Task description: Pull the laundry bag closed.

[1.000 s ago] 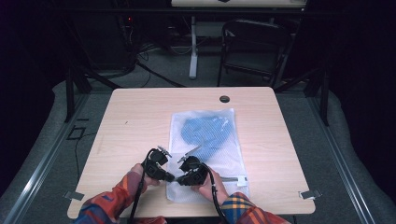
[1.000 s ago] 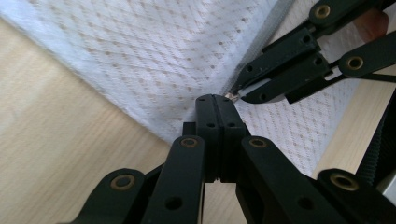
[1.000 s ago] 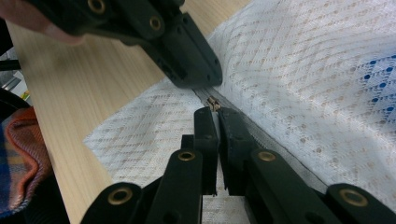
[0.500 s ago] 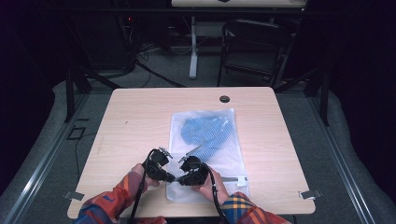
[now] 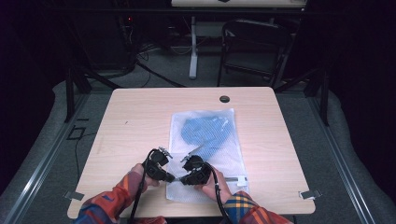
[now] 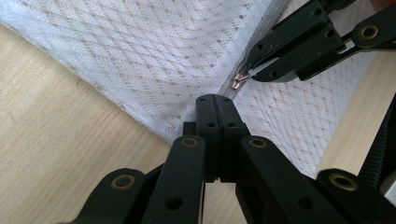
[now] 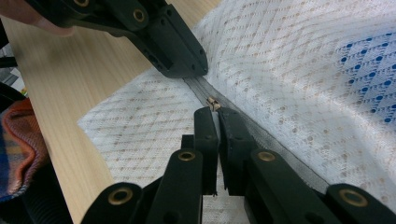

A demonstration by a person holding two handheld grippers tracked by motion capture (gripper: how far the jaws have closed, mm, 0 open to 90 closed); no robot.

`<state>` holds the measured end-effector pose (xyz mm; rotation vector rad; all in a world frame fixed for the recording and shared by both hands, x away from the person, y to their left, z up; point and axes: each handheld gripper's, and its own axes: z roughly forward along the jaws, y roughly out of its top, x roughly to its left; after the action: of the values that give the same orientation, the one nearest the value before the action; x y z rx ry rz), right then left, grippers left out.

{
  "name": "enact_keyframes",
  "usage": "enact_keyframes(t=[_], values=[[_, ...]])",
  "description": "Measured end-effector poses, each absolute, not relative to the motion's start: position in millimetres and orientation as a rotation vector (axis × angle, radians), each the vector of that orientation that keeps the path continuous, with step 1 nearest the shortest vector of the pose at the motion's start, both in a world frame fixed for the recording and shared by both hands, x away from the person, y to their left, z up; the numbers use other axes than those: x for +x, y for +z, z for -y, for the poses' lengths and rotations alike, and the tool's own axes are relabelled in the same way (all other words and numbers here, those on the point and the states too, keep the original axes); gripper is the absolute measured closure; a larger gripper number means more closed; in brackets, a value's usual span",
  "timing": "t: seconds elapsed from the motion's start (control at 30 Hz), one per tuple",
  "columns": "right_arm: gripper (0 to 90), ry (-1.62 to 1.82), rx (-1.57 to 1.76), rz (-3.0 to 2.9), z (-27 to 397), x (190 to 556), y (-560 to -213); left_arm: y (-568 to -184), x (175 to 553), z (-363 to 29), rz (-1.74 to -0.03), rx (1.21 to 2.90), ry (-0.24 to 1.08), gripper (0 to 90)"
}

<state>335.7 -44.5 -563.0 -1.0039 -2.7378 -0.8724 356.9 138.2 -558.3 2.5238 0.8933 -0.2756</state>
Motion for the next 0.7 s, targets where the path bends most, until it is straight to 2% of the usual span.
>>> enact_keyframes(t=[0.7], values=[[87.0, -0.850, -0.997, 2.735, 50.4, 336.8, -561.8, -559.2, 358.1, -139.6, -0.893, 2.515, -0.292, 90.0]])
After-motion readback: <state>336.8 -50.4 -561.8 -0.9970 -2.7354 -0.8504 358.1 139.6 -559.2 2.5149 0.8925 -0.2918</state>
